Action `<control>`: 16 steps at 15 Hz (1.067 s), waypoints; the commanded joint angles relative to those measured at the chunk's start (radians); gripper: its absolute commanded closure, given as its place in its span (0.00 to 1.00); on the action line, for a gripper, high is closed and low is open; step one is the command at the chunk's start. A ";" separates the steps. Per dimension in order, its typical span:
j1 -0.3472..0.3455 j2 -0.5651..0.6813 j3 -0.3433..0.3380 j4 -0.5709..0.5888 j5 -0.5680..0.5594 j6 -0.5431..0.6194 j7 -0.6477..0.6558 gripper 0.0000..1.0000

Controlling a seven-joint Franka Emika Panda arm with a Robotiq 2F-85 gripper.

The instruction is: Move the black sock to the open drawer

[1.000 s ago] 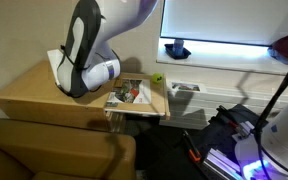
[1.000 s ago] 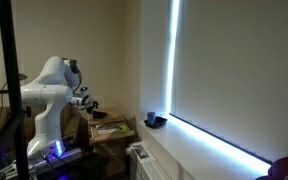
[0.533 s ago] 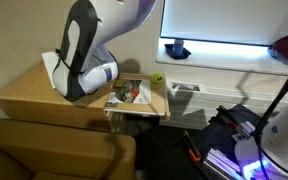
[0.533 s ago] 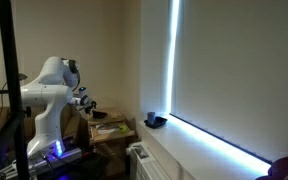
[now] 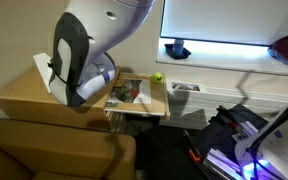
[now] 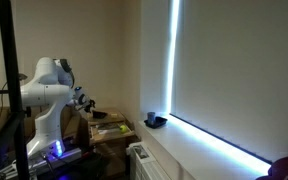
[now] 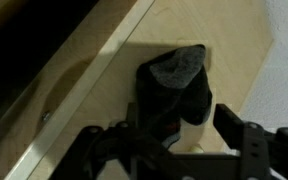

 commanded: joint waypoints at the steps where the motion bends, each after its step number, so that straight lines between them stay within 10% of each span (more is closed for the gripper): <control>1: -0.036 0.002 0.040 0.010 0.027 0.001 -0.021 0.51; 8: -0.153 -0.020 0.148 0.006 0.028 0.025 -0.032 0.98; 12: -0.276 -0.033 0.256 0.008 0.034 0.042 -0.035 1.00; 16: -0.565 -0.007 0.524 0.066 0.011 -0.031 -0.055 1.00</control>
